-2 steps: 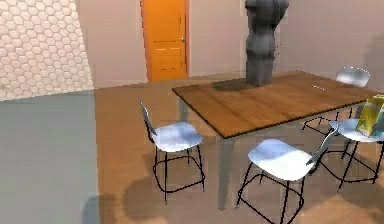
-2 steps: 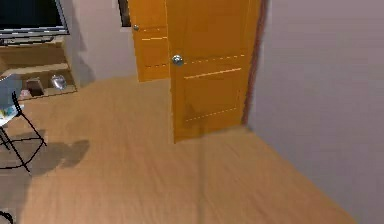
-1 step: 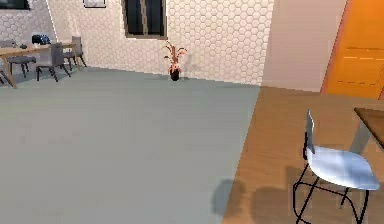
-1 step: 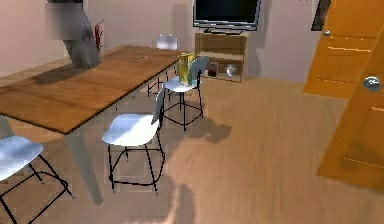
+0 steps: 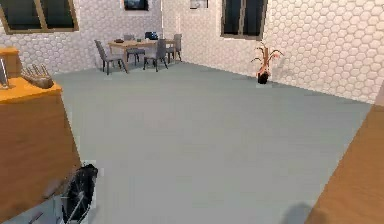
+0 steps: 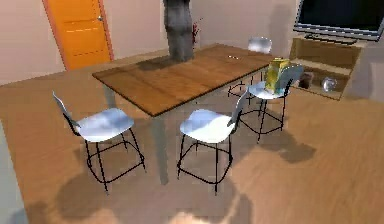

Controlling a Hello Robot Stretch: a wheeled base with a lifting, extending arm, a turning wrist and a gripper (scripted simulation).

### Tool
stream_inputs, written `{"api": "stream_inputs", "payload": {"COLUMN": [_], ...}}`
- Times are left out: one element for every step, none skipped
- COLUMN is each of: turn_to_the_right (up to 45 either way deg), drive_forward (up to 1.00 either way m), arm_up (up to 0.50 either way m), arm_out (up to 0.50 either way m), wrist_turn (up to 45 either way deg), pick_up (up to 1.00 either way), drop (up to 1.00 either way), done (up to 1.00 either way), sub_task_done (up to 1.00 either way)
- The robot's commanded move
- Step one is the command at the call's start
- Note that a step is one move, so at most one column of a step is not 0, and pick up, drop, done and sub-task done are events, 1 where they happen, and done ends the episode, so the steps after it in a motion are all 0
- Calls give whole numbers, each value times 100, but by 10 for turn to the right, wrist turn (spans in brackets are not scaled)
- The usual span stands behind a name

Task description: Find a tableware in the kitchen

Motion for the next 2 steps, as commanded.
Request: {"api": "stream_inputs", "payload": {"turn_to_the_right": [0, 0], "drive_forward": [100, 100], "arm_up": [0, 0], "arm_out": [0, 0], "wrist_turn": [0, 0], "pick_up": [0, 0], "drop": [0, 0], "done": [0, 0], "sub_task_done": [0, 0]}}
